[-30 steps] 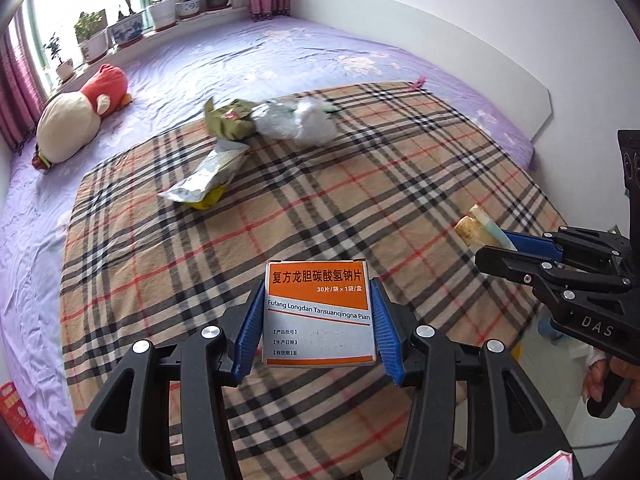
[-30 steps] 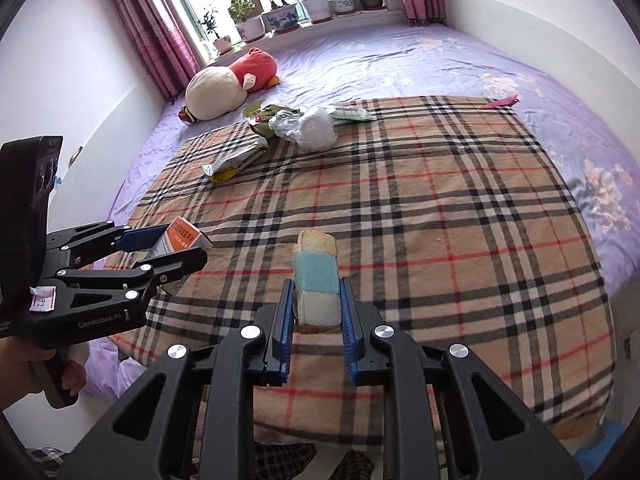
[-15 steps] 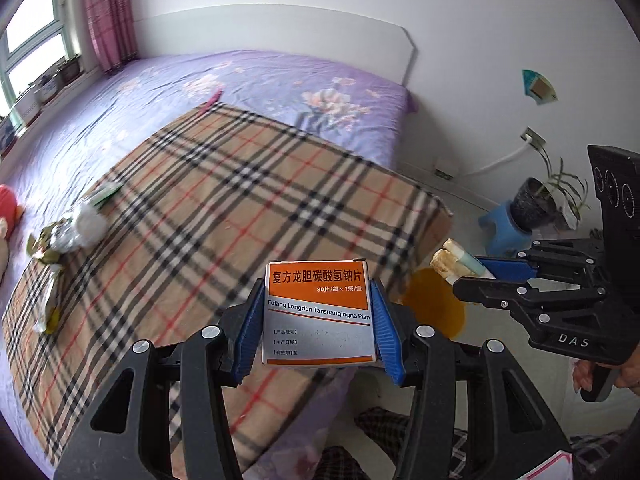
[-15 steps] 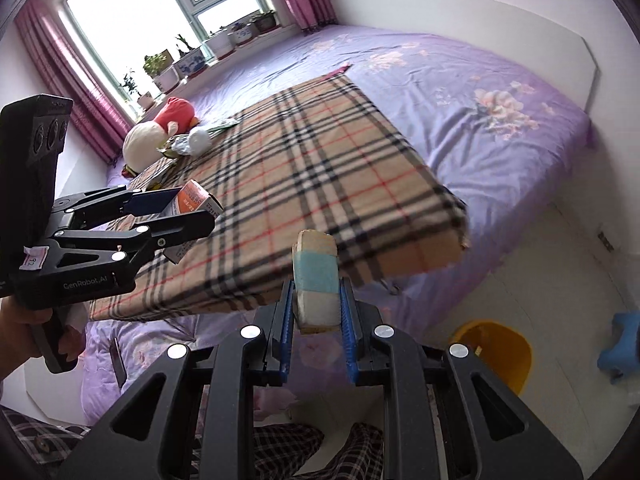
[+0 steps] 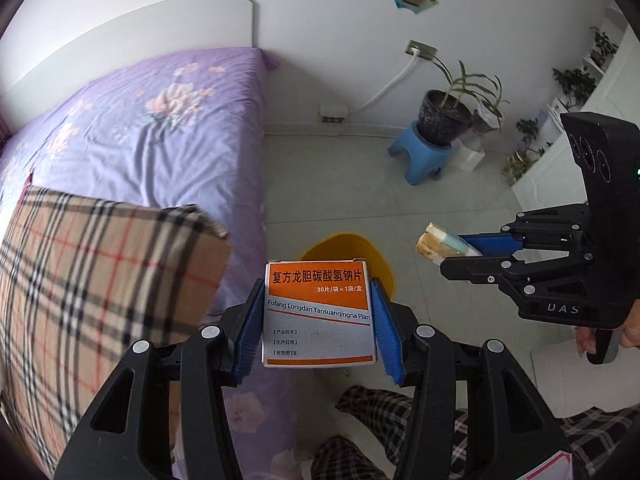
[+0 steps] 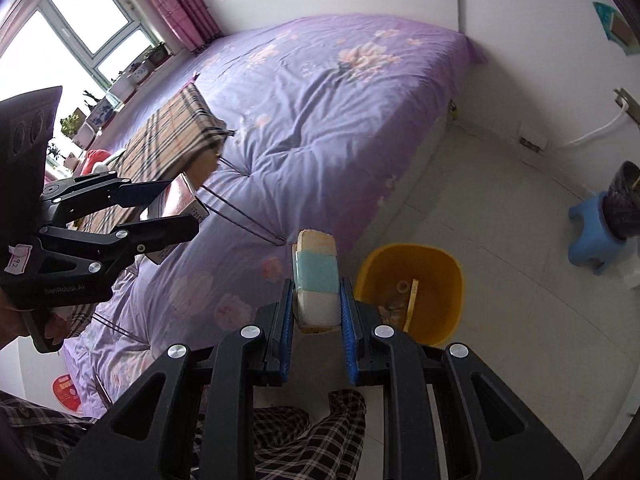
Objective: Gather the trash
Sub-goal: 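Carry the sponge and medicine box over the yellow bucket, then open both tools to drop the sponge and medicine box into the bucket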
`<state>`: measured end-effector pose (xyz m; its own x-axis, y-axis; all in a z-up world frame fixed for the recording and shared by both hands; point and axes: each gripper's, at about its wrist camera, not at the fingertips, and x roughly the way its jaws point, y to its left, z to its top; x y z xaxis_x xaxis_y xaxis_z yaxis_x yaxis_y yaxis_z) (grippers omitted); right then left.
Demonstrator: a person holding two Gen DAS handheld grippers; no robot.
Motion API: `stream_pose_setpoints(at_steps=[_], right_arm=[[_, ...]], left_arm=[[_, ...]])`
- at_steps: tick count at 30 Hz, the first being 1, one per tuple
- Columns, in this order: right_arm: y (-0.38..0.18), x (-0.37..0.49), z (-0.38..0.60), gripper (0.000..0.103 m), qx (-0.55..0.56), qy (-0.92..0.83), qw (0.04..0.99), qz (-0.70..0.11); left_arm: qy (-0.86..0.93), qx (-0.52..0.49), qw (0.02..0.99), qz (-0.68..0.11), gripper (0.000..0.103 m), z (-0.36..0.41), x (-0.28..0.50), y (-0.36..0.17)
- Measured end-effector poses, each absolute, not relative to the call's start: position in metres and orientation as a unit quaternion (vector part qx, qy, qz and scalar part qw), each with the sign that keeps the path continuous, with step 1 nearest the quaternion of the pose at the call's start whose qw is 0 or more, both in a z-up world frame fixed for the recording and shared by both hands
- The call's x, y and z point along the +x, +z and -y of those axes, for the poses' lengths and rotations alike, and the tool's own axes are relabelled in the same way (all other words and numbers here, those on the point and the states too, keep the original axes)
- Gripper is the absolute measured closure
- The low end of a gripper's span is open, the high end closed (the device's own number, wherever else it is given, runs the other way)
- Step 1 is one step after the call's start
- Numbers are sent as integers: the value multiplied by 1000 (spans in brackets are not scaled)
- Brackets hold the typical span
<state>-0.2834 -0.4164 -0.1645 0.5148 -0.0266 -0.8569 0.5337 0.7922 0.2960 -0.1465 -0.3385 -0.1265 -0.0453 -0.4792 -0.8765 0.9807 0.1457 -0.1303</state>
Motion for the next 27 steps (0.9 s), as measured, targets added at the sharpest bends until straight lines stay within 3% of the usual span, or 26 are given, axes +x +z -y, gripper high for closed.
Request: stream_pose_setpoints(at_steps=[12, 27], right_arm=[[-265, -307, 480, 80, 299, -184, 783, -514], [-363, -303, 529, 80, 337, -170, 737, -561]], left_arm=[[-601, 383, 537, -451, 53, 429, -178, -221], [-568, 429, 494, -499, 53, 471, -188, -311]])
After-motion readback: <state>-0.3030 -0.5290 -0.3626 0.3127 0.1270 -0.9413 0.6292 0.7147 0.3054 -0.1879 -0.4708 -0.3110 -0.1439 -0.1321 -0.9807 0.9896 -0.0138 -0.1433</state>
